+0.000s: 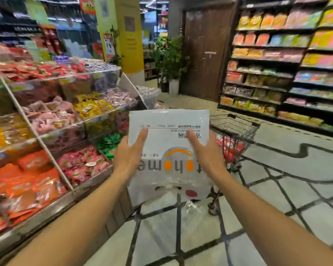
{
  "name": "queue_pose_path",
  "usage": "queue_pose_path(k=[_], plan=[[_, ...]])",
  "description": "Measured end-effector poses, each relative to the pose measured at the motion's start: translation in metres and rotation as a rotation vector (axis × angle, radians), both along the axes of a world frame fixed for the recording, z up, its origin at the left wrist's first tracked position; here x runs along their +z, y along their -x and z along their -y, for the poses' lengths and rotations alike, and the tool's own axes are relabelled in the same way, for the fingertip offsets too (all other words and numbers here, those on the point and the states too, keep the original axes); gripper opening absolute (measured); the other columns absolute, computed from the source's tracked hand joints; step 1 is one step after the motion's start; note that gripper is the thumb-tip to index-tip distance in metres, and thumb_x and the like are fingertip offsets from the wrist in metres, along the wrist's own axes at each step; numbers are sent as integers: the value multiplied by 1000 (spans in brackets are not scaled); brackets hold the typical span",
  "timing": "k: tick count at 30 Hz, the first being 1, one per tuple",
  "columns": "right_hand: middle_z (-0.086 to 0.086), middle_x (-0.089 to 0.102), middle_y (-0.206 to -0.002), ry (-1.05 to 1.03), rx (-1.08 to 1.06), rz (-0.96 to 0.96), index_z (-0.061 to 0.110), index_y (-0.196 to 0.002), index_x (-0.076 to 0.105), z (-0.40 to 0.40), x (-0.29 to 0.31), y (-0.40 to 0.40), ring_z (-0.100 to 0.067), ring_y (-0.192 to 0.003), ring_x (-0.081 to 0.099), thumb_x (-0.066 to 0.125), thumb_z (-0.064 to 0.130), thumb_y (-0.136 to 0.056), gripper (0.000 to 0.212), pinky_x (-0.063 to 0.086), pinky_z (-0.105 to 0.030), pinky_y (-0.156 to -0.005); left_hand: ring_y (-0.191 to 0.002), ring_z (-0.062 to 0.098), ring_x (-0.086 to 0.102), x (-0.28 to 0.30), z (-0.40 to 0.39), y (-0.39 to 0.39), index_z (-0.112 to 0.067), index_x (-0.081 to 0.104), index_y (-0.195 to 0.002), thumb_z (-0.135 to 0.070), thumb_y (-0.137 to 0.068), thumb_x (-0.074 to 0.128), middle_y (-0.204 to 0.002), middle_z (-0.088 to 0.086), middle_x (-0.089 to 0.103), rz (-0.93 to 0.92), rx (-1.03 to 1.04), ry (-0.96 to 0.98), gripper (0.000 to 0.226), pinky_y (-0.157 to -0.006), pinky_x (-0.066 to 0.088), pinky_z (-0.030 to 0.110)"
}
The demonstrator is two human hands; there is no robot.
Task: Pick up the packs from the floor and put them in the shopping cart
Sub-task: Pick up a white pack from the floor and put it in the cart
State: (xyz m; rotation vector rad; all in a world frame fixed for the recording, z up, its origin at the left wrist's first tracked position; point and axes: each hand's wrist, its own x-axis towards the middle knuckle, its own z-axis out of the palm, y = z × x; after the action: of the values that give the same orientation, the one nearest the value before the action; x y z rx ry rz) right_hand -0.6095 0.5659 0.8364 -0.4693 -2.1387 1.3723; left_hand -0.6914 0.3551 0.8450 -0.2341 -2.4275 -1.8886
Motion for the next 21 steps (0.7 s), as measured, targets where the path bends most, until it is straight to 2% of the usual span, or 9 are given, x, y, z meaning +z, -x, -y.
queue_pose_path(k=[4, 6, 8, 10, 11, 13, 16, 18, 21], plan=[[15, 69, -118, -14, -141, 20, 38, -131, 54, -90, -5, 34, -9, -103, 69, 52, 90, -79, 73, 58, -44, -89, -87, 4, 69, -3, -104, 54, -30, 75, -104, -64, -95, 58, -93, -15, 74, 9, -127, -27, 40, -63, 45, 23], [14, 69, -117, -34, -207, 38, 39, -132, 54, -132, -1, 49, -10, -104, 69, 52, 89, -81, 72, 57, -43, -88, -89, 4, 69, -3, -154, 80, -28, 75, -108, -63, -95, 60, -97, -13, 75, 34, -183, -66, 41, -64, 45, 21], [16, 68, -113, -32, -259, 54, 43, -123, 55, -171, 5, 62, -12, -104, 68, 55, 82, -86, 54, 56, -43, -89, -87, 3, 67, -2, -200, 104, -28, 72, -110, -67, -92, 60, -99, -12, 74, 61, -232, -65, 44, -65, 44, 21], [20, 65, -104, -13, -316, 65, 49, -103, 52, -210, 7, 74, -13, -100, 66, 59, 73, -90, 28, 55, -45, -90, -89, 8, 70, -2, -246, 127, -31, 70, -110, -70, -91, 60, -100, -10, 75, 66, -300, -55, 45, -69, 49, 26], [21, 65, -101, -2, -341, 66, 50, -97, 49, -230, 6, 79, -13, -98, 66, 59, 72, -90, 25, 56, -46, -91, -91, 11, 72, -4, -269, 139, -32, 70, -110, -72, -90, 60, -101, -9, 76, 68, -330, -50, 46, -73, 53, 30], [17, 66, -108, 16, -375, 71, 50, -107, 50, -268, 4, 89, -15, -102, 67, 57, 80, -85, 38, 56, -49, -93, -94, 15, 74, -7, -312, 158, -30, 71, -114, -80, -84, 60, -102, -8, 77, 62, -358, -31, 59, -81, 57, 36], [7, 65, -126, 26, -417, 83, 33, -141, 47, -323, -3, 104, -20, -112, 65, 53, 86, -80, 81, 54, -44, -93, -98, 18, 73, -13, -374, 181, -29, 73, -117, -91, -76, 55, -105, -6, 77, 62, -382, 10, 77, -87, 56, 40], [7, 65, -126, 33, -442, 79, 28, -146, 46, -360, -8, 112, -19, -111, 63, 54, 82, -85, 82, 50, -39, -89, -100, 20, 71, -18, -415, 193, -27, 71, -120, -91, -76, 54, -108, -3, 76, 74, -394, 31, 79, -86, 55, 40], [7, 65, -124, 41, -441, 82, 25, -146, 47, -420, -17, 127, -19, -110, 63, 54, 82, -85, 83, 47, -37, -86, -94, 18, 69, -24, -477, 207, -25, 67, -117, -81, -86, 55, -104, -2, 72, 97, -405, 51, 64, -72, 50, 33]])
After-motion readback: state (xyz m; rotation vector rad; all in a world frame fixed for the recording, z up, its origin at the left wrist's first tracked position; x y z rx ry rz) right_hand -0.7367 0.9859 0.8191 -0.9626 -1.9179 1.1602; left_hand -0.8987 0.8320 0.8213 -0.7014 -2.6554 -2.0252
